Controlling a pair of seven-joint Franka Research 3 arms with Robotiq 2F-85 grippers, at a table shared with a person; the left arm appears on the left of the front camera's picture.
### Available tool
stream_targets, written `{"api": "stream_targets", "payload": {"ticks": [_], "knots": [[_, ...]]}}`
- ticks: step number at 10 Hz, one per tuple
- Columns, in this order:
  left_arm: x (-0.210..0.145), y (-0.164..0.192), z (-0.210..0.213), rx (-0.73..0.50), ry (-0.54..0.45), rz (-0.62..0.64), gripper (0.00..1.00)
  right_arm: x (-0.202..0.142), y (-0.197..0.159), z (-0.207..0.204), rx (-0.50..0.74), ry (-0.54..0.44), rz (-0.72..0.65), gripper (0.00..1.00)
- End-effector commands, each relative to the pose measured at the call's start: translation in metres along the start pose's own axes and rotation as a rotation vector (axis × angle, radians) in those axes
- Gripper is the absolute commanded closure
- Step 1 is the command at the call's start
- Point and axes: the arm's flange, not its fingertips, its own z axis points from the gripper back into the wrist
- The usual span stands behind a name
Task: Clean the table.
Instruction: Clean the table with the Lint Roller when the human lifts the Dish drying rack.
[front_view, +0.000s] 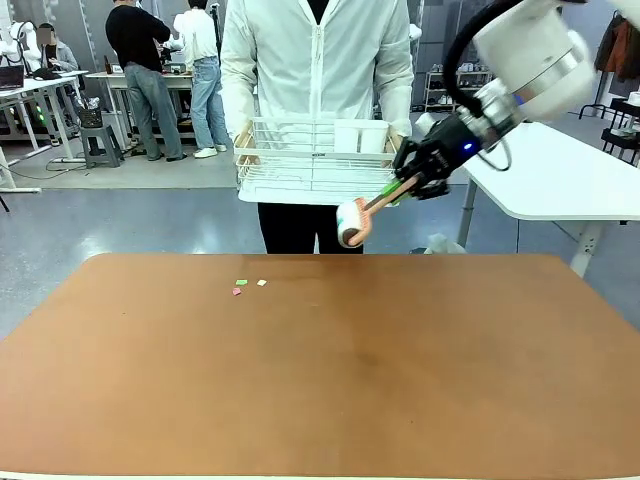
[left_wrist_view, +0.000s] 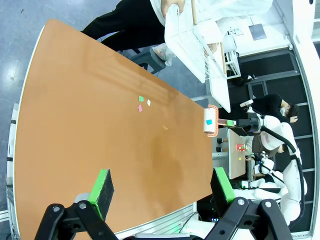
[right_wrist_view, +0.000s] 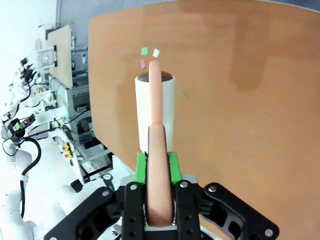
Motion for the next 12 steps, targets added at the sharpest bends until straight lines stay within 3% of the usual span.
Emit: {"api": "stream_targets", "payload": {"ticks": [1, 4, 12], "knots": [[-0.001, 0.000, 0.003, -0.021, -0.004, -0.016, 0.00, 0.040, 0.025, -0.034, 0.014, 0.048, -0.007, 0.79], [-0.001, 0.000, 0.003, -0.021, -0.004, -0.016, 0.00, 0.069, 0.025, -0.075, -0.005, 0.064, -0.088, 0.79], [-0.001, 0.000, 0.003, -0.021, -0.004, -0.016, 0.00, 0.082, 0.001, -0.151, -0.065, 0.083, -0.107, 0.79]]}}
